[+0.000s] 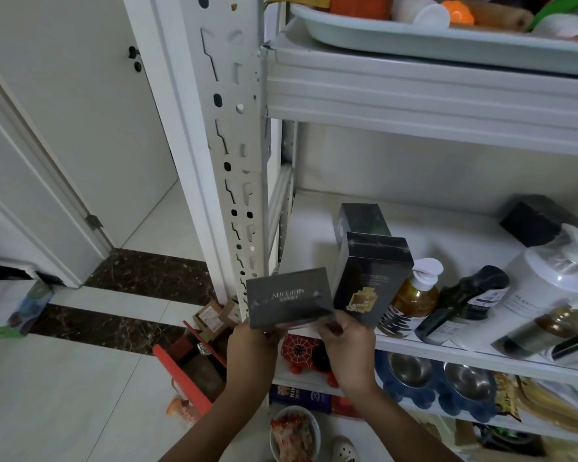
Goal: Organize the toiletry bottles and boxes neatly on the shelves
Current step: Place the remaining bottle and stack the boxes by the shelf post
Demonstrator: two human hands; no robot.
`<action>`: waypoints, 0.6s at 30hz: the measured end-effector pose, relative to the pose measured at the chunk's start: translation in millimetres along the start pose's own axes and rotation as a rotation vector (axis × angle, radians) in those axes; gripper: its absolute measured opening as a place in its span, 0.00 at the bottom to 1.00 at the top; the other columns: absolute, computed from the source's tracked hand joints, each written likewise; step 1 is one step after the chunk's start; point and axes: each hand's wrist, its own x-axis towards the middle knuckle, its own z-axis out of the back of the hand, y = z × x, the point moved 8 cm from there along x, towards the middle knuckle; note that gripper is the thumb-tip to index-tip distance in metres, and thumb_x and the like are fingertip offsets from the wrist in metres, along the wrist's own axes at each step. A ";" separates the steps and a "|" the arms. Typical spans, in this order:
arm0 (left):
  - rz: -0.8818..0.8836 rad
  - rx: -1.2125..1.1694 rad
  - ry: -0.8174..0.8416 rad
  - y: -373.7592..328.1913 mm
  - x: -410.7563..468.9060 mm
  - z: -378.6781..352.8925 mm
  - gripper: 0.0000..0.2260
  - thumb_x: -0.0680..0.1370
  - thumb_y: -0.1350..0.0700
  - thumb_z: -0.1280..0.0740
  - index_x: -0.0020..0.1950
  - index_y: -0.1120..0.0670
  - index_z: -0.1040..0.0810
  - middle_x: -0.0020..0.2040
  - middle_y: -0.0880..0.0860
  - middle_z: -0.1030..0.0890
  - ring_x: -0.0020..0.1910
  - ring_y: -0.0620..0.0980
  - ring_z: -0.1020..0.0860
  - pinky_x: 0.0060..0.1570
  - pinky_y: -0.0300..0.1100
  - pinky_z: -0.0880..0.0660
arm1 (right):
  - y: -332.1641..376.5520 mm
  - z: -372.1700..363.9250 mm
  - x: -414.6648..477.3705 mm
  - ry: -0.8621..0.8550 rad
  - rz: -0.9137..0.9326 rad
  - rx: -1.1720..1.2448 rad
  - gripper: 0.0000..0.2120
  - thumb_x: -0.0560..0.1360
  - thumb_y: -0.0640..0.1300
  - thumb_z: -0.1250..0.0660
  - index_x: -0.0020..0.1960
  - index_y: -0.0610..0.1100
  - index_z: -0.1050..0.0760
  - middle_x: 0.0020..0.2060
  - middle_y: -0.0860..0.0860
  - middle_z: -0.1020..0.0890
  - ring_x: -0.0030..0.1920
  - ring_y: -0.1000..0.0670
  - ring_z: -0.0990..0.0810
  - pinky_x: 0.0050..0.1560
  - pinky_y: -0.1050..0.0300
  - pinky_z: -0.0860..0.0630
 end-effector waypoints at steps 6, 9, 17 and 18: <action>-0.059 0.188 0.029 -12.7 13.9 -4.3 0.05 0.76 0.60 0.32 0.51 0.57 0.21 0.47 0.51 0.18 0.45 0.47 0.21 0.42 0.33 0.31 | -12.9 -6.4 3.4 0.007 -0.077 0.026 0.03 0.69 0.39 0.26 0.42 0.42 0.18 0.35 0.54 0.18 0.37 0.54 0.21 0.39 0.63 0.27; -0.098 0.239 0.052 -13.7 18.6 -12.1 0.05 0.76 0.60 0.33 0.52 0.58 0.22 0.48 0.53 0.18 0.46 0.49 0.20 0.45 0.38 0.25 | -17.6 -8.7 0.5 -0.007 -0.101 -0.022 0.03 0.69 0.40 0.26 0.40 0.41 0.19 0.34 0.53 0.19 0.35 0.56 0.23 0.35 0.73 0.34; -0.103 0.250 0.051 -8.4 24.9 -21.3 0.05 0.77 0.59 0.33 0.50 0.59 0.22 0.45 0.55 0.18 0.44 0.50 0.20 0.42 0.40 0.24 | -23.0 -12.4 4.1 -0.073 -0.077 -0.133 0.07 0.67 0.43 0.24 0.36 0.44 0.23 0.30 0.51 0.19 0.30 0.56 0.26 0.30 0.72 0.38; -0.093 0.257 0.047 -7.6 25.1 -22.7 0.05 0.77 0.59 0.33 0.50 0.59 0.23 0.45 0.55 0.18 0.43 0.51 0.20 0.41 0.40 0.25 | -24.8 -12.8 4.7 -0.077 -0.072 -0.146 0.08 0.68 0.43 0.25 0.37 0.45 0.23 0.30 0.51 0.19 0.30 0.56 0.26 0.30 0.73 0.38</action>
